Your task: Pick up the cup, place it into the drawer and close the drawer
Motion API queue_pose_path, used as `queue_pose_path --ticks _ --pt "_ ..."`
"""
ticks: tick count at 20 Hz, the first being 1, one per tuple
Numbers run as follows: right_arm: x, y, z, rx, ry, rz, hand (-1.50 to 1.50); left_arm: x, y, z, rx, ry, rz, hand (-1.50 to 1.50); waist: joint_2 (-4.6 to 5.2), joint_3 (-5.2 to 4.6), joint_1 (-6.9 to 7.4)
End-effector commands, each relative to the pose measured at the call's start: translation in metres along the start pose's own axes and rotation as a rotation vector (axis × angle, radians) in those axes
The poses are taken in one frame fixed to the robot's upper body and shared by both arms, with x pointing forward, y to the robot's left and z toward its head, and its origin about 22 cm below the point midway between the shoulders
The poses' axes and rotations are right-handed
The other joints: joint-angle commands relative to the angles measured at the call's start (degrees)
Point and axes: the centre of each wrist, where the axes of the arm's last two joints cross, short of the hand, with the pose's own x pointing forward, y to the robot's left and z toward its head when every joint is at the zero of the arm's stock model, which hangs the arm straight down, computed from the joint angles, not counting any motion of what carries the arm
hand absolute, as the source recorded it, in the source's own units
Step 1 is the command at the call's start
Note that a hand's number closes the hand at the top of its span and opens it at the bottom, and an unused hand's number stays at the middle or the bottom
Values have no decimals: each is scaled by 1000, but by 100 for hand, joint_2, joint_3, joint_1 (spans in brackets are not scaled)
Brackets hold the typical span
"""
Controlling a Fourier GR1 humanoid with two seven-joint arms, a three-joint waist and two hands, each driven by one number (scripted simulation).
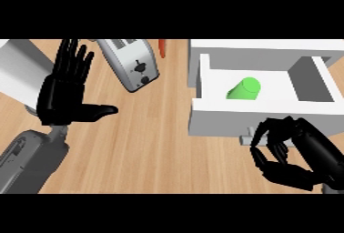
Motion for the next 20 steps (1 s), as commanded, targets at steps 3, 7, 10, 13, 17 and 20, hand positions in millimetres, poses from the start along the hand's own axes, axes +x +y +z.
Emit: queue_pose_path --ticks 3,7,10,13,17,20 --pt "-21 42 -14 82 6 224 150 15 42 24 2 -18 6 -150 11 2 -39" --pt "-64 53 -32 98 51 228 150 -4 45 51 30 -22 2 -150 23 3 -96" --pt "-65 78 -64 106 102 263 -150 5 70 55 15 -11 -8 -150 29 2 -72" --pt "-83 77 -83 161 128 328 -150 -7 73 65 23 6 -13 -150 42 2 -47" --pt "-98 82 -89 189 161 331 -150 25 87 66 38 -5 -4 -150 17 3 -89" --pt "-118 68 -104 183 163 302 -150 17 104 81 26 -19 17 -150 29 3 -60"
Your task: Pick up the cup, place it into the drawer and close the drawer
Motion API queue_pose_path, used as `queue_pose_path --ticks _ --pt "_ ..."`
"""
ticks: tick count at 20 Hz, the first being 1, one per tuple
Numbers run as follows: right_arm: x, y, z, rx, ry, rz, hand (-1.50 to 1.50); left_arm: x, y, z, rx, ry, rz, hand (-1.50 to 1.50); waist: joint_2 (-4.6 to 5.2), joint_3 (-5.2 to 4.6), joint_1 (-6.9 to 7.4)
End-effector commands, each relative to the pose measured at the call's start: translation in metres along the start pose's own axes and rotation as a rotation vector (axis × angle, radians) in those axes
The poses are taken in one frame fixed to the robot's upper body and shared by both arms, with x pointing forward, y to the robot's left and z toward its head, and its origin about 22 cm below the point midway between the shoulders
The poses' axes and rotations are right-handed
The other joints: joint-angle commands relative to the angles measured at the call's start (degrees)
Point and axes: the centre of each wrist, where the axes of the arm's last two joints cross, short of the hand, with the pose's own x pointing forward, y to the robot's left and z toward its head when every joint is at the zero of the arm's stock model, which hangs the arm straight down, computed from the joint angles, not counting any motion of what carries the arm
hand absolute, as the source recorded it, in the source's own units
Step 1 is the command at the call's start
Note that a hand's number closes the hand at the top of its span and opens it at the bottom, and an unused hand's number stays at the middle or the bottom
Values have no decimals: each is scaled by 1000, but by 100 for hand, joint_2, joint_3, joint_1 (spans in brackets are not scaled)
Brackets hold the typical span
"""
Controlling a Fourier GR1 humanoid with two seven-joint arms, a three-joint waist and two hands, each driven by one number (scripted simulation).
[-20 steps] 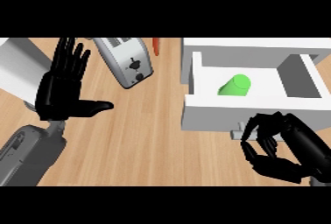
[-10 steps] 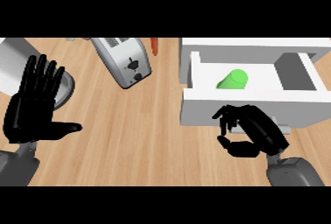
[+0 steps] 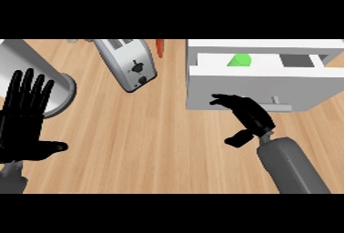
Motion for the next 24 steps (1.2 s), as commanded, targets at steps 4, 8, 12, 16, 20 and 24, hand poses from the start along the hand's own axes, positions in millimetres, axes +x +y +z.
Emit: queue_pose_path --ticks 4,8,12,16,20,24 --pt "-49 7 -17 2 30 -45 -150 9 21 13 -18 8 16 -150 14 3 31" --pt "-48 -18 -47 15 10 -108 -150 4 18 0 -15 4 3 -150 41 5 65" --pt "-61 -44 -54 4 47 -125 -150 -4 26 5 -40 10 28 -150 89 7 168" --pt "-66 -51 -54 29 50 -75 -150 -6 17 9 -42 9 32 -150 130 13 305" --pt "-73 -69 -53 14 77 -93 -150 -5 11 -3 -73 15 37 -150 164 17 341" --pt "-74 -109 -54 -2 69 -101 -150 -7 13 -11 -65 -16 30 -150 213 13 366"
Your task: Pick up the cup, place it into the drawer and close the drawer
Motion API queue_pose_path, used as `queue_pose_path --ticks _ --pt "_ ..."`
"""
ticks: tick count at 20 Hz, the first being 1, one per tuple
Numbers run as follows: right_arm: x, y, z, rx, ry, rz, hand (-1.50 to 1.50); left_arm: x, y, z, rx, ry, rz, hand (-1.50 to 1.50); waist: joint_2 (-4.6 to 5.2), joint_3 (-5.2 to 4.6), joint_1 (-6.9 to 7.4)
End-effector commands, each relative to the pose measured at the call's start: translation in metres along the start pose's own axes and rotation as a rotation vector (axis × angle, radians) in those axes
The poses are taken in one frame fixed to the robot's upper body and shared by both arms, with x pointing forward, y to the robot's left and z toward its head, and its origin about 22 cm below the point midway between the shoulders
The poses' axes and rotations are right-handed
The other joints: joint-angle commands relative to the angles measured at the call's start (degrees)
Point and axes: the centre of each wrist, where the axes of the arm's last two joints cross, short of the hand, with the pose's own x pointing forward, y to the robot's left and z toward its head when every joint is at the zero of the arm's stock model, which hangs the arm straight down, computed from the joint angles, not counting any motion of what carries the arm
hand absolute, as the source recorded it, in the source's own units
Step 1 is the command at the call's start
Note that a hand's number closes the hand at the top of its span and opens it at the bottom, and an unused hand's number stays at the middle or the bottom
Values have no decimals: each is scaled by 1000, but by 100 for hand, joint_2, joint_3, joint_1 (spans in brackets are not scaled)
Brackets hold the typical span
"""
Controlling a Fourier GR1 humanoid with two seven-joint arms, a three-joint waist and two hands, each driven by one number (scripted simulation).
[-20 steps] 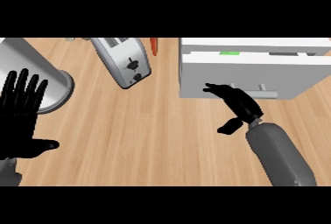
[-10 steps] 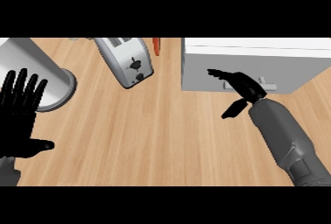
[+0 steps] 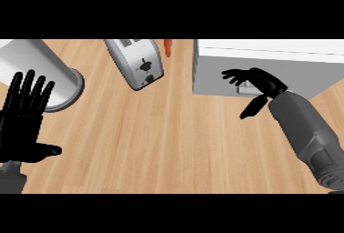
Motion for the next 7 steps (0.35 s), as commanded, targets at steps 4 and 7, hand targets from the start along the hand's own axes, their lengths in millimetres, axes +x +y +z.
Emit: queue_pose_path --ticks 4,7 --pt "-2 -38 3 -79 133 34 -150 -7 6 0 -19 7 -19 -150 214 44 136" --pt "-10 -47 15 -81 132 43 -150 -3 0 -11 -9 -20 -18 -150 203 47 84"
